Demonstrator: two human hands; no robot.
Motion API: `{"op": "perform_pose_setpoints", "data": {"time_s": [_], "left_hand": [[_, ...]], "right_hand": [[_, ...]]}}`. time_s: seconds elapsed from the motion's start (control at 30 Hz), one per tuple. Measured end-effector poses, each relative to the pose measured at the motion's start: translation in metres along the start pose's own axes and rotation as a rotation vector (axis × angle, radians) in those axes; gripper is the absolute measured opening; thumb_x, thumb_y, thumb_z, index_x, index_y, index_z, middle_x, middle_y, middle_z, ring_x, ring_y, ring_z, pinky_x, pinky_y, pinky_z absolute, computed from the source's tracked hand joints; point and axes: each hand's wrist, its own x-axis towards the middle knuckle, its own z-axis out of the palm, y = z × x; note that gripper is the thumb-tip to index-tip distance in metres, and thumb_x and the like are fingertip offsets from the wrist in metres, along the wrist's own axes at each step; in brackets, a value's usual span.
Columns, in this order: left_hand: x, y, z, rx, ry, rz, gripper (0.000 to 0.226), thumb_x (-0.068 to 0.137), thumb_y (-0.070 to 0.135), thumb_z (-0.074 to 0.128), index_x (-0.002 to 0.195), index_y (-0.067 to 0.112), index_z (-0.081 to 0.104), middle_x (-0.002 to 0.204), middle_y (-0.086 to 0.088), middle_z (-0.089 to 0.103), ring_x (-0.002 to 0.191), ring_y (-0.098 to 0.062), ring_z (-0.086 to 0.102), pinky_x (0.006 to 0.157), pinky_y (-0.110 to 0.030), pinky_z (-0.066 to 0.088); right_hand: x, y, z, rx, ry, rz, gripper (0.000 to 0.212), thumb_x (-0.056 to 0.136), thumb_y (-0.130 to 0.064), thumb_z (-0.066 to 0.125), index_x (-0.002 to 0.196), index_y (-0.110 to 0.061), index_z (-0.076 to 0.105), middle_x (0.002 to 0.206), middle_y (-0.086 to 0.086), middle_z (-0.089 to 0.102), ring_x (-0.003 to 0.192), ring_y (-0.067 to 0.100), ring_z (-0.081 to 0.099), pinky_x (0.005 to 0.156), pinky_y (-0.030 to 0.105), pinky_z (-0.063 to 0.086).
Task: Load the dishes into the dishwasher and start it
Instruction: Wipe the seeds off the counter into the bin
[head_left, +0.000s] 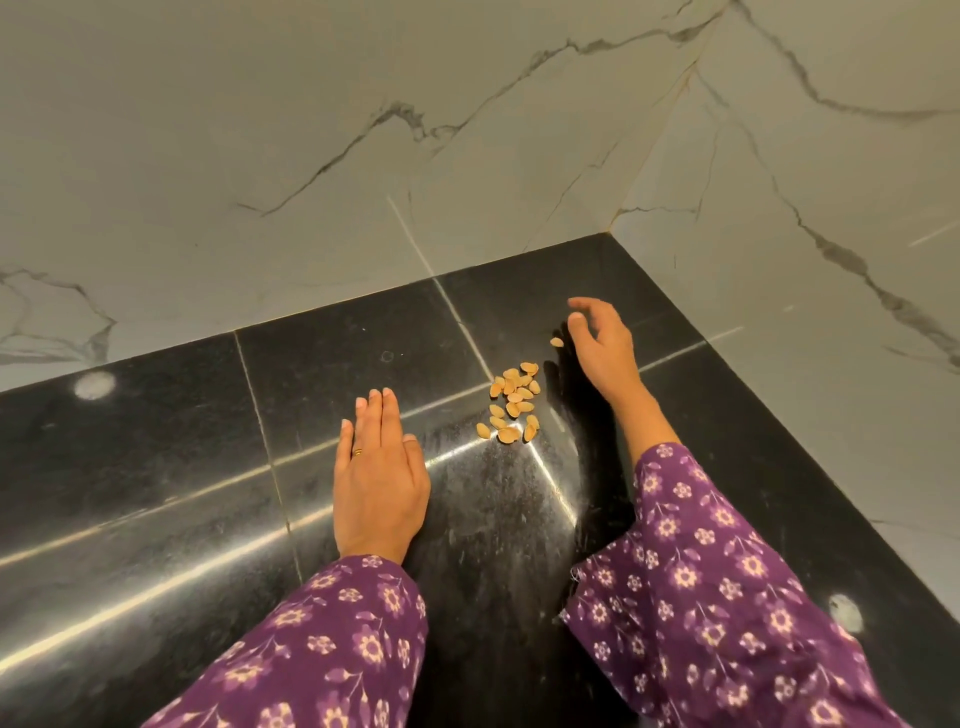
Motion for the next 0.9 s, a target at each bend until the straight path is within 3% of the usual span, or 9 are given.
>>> {"op": "perform_pose_setpoints", "data": {"time_s": [0.07,0.17,0.33,0.5,0.57,0.63,0.7,0.77,0.9], "left_hand": [[0.0,0.0,0.0,-0.007,0.008,0.004,0.055,0.101,0.028,0.018,0.152,0.01,0.009,0.159,-0.004,0.012,0.147,-0.016,0.007,0.121,-0.033,0.005],[0.0,0.0,0.001,-0.005,0.015,0.004,0.055,0.101,0.028,0.018,0.152,0.01,0.008,0.159,-0.004,0.013,0.147,-0.017,0.007,0.12,-0.033,0.004],[0.0,0.001,0.0,0.001,0.021,0.004,0.055,0.101,0.027,0.02,0.152,0.009,0.009,0.159,-0.005,0.014,0.147,-0.018,0.009,0.12,-0.033,0.004],[-0.001,0.001,0.0,0.012,0.026,0.007,0.055,0.101,0.025,0.022,0.152,0.008,0.011,0.159,-0.007,0.015,0.147,-0.019,0.009,0.12,-0.035,0.006],[-0.001,0.001,0.0,-0.004,0.027,0.005,0.054,0.101,0.025,0.023,0.152,0.009,0.012,0.159,-0.007,0.016,0.147,-0.02,0.01,0.121,-0.036,0.007],[-0.001,0.001,-0.001,-0.022,0.029,0.01,0.054,0.101,0.025,0.023,0.152,0.009,0.013,0.158,-0.007,0.017,0.147,-0.02,0.01,0.121,-0.036,0.007],[-0.001,0.001,-0.001,-0.036,0.032,0.018,0.054,0.101,0.025,0.022,0.152,0.01,0.013,0.159,-0.007,0.017,0.147,-0.02,0.009,0.121,-0.036,0.007],[-0.002,0.001,-0.001,-0.045,0.035,0.02,0.054,0.101,0.025,0.022,0.152,0.01,0.013,0.159,-0.006,0.017,0.147,-0.021,0.009,0.121,-0.036,0.007],[-0.003,0.001,-0.002,-0.063,0.043,0.031,0.053,0.102,0.024,0.024,0.152,0.009,0.015,0.158,-0.008,0.017,0.147,-0.022,0.009,0.121,-0.038,0.008]], "right_hand": [[0.001,-0.002,0.008,-0.016,-0.074,0.006,0.033,0.099,-0.023,0.04,0.126,-0.015,0.056,0.127,-0.001,0.054,0.116,0.009,0.049,0.095,0.021,0.036],[-0.018,-0.019,0.027,-0.035,-0.211,-0.146,0.029,0.098,-0.018,0.043,0.117,-0.016,0.063,0.118,-0.003,0.06,0.111,0.007,0.051,0.097,0.024,0.039],[-0.071,-0.03,0.052,-0.071,-0.364,-0.399,0.021,0.095,-0.012,0.051,0.107,-0.011,0.068,0.114,0.0,0.059,0.112,0.008,0.043,0.097,0.007,0.025],[-0.108,-0.04,0.055,-0.036,-0.424,-0.437,0.018,0.093,-0.011,0.055,0.107,-0.011,0.066,0.111,-0.001,0.059,0.11,0.011,0.046,0.099,0.021,0.034],[-0.114,-0.039,0.049,0.048,-0.335,-0.38,0.02,0.094,-0.01,0.052,0.109,-0.013,0.065,0.112,-0.003,0.061,0.112,0.009,0.048,0.098,0.023,0.037],[-0.115,-0.033,0.042,0.087,-0.105,-0.253,0.023,0.095,-0.014,0.05,0.114,-0.015,0.063,0.116,-0.007,0.059,0.114,0.007,0.048,0.099,0.025,0.038],[-0.117,-0.028,0.039,0.052,0.011,-0.102,0.029,0.096,-0.02,0.05,0.124,-0.016,0.055,0.123,-0.007,0.053,0.117,0.007,0.043,0.098,0.023,0.035],[-0.12,-0.03,0.047,-0.025,-0.05,-0.083,0.037,0.095,-0.024,0.054,0.13,-0.014,0.049,0.127,-0.001,0.049,0.12,0.012,0.039,0.099,0.025,0.032],[-0.128,-0.047,0.071,-0.255,-0.216,-0.316,0.038,0.091,-0.033,0.056,0.126,-0.018,0.053,0.125,0.0,0.05,0.119,0.017,0.04,0.101,0.031,0.034]]}}
